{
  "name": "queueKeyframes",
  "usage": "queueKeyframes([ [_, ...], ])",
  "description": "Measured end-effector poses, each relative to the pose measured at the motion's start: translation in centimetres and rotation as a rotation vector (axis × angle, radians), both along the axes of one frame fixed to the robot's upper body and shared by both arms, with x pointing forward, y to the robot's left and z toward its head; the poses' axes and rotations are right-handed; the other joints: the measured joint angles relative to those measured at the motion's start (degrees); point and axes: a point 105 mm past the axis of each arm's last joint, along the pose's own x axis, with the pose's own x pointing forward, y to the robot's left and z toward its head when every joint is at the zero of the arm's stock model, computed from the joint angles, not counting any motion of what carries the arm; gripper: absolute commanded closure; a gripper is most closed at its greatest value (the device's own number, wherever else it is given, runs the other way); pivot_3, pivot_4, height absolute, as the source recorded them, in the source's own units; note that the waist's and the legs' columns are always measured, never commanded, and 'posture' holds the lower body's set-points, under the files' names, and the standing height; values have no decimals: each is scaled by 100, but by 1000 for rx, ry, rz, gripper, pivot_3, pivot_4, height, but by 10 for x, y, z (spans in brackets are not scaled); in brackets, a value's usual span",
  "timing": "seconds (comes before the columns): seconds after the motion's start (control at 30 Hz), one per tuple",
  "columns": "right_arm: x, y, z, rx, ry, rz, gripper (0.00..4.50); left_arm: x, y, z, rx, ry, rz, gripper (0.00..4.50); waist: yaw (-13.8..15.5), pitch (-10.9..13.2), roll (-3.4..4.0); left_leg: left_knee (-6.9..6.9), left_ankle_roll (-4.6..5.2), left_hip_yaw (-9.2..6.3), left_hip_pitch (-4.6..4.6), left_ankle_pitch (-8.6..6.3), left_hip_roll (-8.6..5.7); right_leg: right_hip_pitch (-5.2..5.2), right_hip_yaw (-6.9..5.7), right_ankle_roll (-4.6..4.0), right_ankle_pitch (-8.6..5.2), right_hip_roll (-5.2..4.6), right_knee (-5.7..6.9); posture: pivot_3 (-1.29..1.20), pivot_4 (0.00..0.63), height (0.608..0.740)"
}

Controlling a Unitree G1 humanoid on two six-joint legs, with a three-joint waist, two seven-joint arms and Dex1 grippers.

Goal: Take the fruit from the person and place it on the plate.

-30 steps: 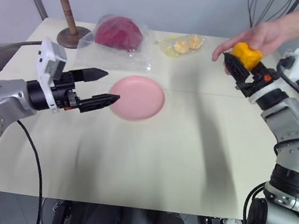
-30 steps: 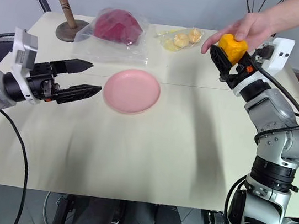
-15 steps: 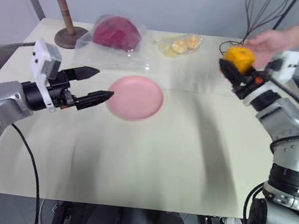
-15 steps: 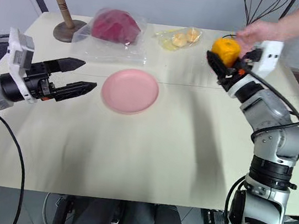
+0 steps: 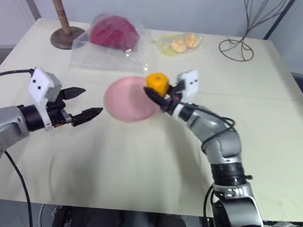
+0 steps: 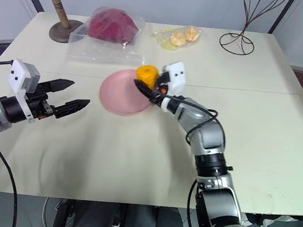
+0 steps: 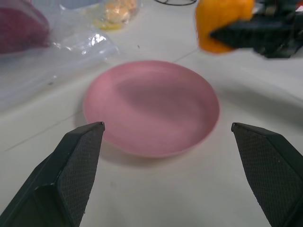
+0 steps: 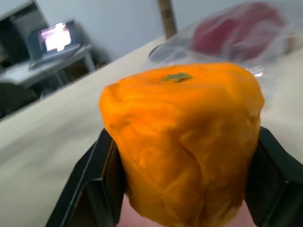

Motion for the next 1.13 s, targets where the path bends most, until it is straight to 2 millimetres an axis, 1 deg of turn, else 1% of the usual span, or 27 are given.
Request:
queueKeyframes([
  [0.1,7,11,-21,-44,23,8,1971,-1,-3,0,-6,-12,7,0,2,0,0,-4,-3,0,-1,2,0,-3,0,-1,0,2,0,0,150,740],
  [0.17,10,13,-26,-57,23,6,1971,-1,-3,1,-12,-17,14,0,3,0,0,-4,-4,0,-1,2,0,-2,0,-1,0,1,0,0,150,740],
  [0.23,13,14,-27,-71,9,6,903,-1,-3,1,-19,-23,24,0,0,0,0,-4,-4,-1,0,2,0,-2,0,-1,0,2,0,0,150,740],
  [0.27,14,14,-27,-75,3,4,548,-1,-4,2,-22,-27,25,0,-1,0,0,-4,-5,-1,0,3,0,-3,-1,-1,0,2,0,0,150,740],
  [0.3,15,14,-27,-77,-4,4,27,-2,-5,2,-24,-31,24,0,-2,0,0,-5,-6,-1,0,3,1,-3,0,-1,0,3,0,0,150,740],
  [0.6,19,7,-24,-71,-22,-14,27,-2,-5,4,-27,-40,33,0,-3,0,0,-5,-7,-1,0,4,1,-3,0,-1,0,3,0,0,150,740],
  [0.67,18,5,-16,-59,-40,-12,27,-2,-5,4,-28,-42,36,0,-1,0,0,-4,-7,-1,0,4,1,-3,0,-1,0,3,1,0,150,740],
  [0.7,18,2,-7,-31,-44,-15,27,-1,-3,5,-33,-48,43,0,2,0,1,-4,-7,-1,-2,4,0,-4,0,-1,0,2,1,0,150,740],
  [0.73,18,-3,5,1,-56,-22,27,0,-2,6,-38,-55,53,0,7,0,1,-3,-7,-2,-2,4,1,-4,-1,-1,0,1,1,0,150,740],
  [0.8,20,-19,43,71,-112,-49,27,4,4,9,-55,-75,92,0,18,0,1,-2,-7,-3,-2,4,0,-3,-3,-1,0,0,1,0,150,740],
  [0.87,18,-39,79,125,-179,-85,27,11,13,12,-72,-105,149,0,35,-1,-2,-2,-7,-8,-2,4,-1,0,-7,-2,0,0,0,0,150,740],
  [0.9,16,-51,94,140,-212,-108,27,13,18,14,-73,-118,178,0,37,-2,-4,-3,-6,-8,-1,4,-1,1,-8,-2,0,0,-1,0,150,740],
  [0.93,15,-62,101,140,-230,-128,27,15,21,16,-73,-132,197,0,37,-3,-4,-4,-6,-8,-1,3,-1,2,-8,-2,0,0,-1,0,150,740],
  [0.97,15,-77,104,120,-240,-165,27,16,25,18,-71,-148,219,0,43,-3,-5,-4,-5,-7,-1,3,-2,4,-8,-2,0,-2,-3,0,150,740],
  [1.0,17,-95,100,98,-235,-212,27,17,29,18,-75,-157,240,0,48,-3,-5,-4,-4,-6,-1,3,-4,4,-7,-2,0,-3,-4,0,150,740],
  [1.03,18,-110,94,81,-221,-253,27,18,31,16,-74,-155,256,0,50,-3,-5,-4,-4,-5,-1,2,-4,4,-7,-2,0,-4,-3,0,150,740],
  [1.07,19,-120,89,71,-207,-284,27,19,33,15,-76,-158,267,0,46,-3,-5,-4,-3,-4,-2,2,-4,3,-6,-2,0,-3,-3,0,150,740],
  [1.13,22,-148,71,15,-168,-366,27,20,36,14,-85,-165,288,0,44,-2,-6,-4,-3,-2,-2,2,-2,3,-5,-2,0,-3,-2,0,150,740],
])
